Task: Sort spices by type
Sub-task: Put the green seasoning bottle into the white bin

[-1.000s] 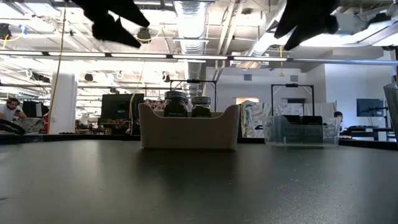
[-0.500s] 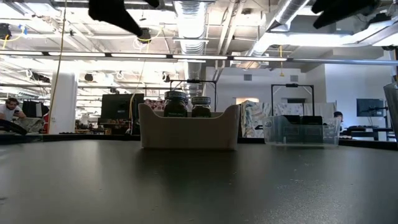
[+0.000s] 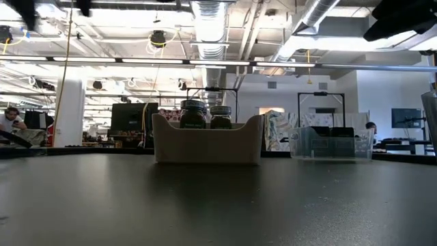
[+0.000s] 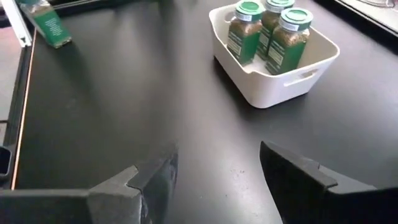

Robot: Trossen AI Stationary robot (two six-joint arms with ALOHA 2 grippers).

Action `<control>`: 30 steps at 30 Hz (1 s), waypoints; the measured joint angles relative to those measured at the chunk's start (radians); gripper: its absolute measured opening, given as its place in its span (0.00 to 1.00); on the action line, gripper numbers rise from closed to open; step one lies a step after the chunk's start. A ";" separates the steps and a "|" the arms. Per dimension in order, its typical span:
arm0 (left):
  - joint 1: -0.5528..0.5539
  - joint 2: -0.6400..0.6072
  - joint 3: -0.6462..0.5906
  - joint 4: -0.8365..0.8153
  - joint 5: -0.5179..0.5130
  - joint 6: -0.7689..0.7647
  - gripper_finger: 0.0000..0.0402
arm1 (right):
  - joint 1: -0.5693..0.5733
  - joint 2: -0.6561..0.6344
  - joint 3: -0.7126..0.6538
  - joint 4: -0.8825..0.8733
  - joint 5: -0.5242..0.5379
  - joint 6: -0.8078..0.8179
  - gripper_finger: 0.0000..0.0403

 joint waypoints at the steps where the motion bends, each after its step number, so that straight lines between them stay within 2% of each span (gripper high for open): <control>1: -0.018 0.015 0.013 -0.012 0.029 -0.044 0.99 | 0.004 0.000 0.000 0.003 0.000 -0.006 0.63; 7: -0.142 0.057 0.032 -0.012 0.147 -0.257 0.99 | 0.025 0.000 0.000 0.013 -0.001 -0.022 0.63; 13: -0.245 0.057 0.032 0.078 0.190 -0.342 0.99 | 0.042 0.000 0.000 0.028 -0.002 -0.047 0.63; 19: -0.290 0.063 0.032 0.077 0.196 -0.451 0.99 | 0.040 0.000 0.000 0.073 -0.002 -0.103 0.63; 24: -0.310 0.072 0.032 0.098 0.289 -0.524 0.99 | 0.040 0.000 0.000 0.080 -0.002 -0.108 0.63; 30: -0.352 0.106 0.032 0.155 0.312 -0.569 0.99 | 0.039 0.000 0.001 0.081 -0.002 -0.111 0.63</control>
